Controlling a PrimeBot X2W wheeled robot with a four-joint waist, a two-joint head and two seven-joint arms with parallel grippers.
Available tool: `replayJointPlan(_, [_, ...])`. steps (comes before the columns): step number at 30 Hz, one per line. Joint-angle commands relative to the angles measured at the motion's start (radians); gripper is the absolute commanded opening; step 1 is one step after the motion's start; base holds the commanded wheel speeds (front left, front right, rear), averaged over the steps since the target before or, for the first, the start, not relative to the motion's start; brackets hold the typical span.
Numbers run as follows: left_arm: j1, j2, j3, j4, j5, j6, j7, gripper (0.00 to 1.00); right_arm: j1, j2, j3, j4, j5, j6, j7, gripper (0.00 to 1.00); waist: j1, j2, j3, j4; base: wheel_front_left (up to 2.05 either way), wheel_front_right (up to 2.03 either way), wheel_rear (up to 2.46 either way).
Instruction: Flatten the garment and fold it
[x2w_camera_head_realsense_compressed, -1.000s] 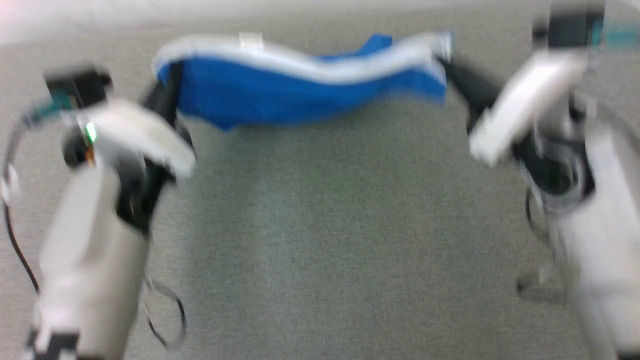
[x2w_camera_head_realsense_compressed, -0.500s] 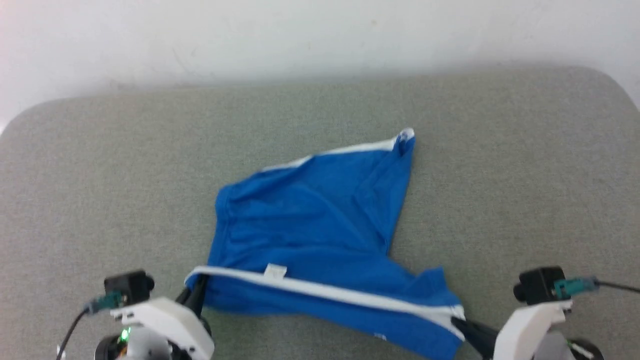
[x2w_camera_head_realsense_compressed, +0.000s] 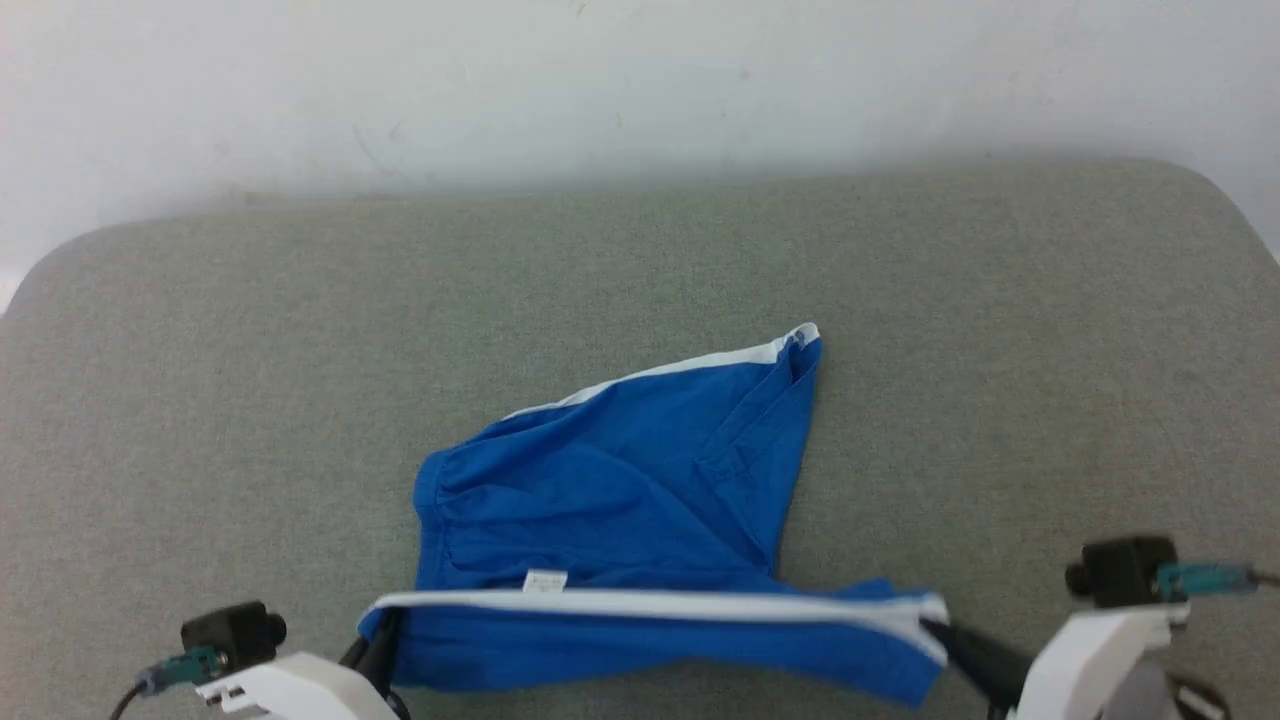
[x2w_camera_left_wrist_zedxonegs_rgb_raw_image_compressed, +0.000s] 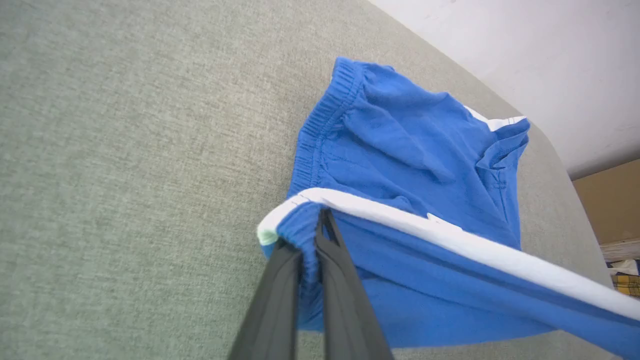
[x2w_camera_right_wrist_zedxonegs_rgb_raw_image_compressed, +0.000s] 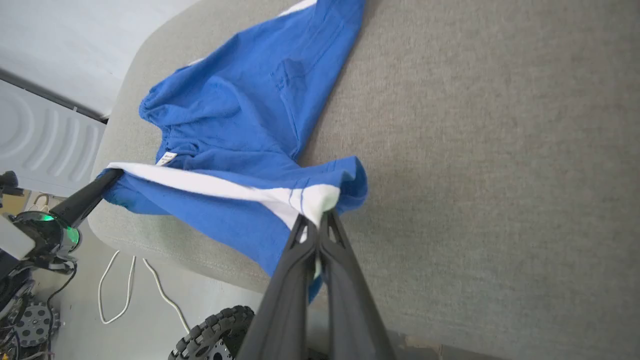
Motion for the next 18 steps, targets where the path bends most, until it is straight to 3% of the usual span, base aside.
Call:
replayJointPlan(1, [-0.019, 0.011, 0.023, -0.008, -0.008, -0.001, -0.011, 0.0, -0.053, -0.008, -0.02, 0.0, -0.012, -0.002, -0.028, 0.0, 0.0001, -0.0001, 0.003, -0.002, 0.0, 0.0, 0.0])
replayJointPlan(8, [-0.122, 0.003, 0.034, -0.027, -0.026, -0.014, -0.009, 0.0, -0.288, -0.008, -0.021, 0.115, -0.05, -0.002, -0.105, 0.0, 0.0001, -0.0001, 0.041, -0.015, 0.0, 0.0, 0.0])
replayJointPlan(18, [-0.362, 0.011, 0.012, 0.059, -0.004, -0.036, 0.022, 0.0, -0.691, -0.008, 0.031, 0.498, -0.099, -0.002, -0.217, 0.0, 0.0001, -0.0001, 0.178, -0.002, 0.0, 0.0, 0.0])
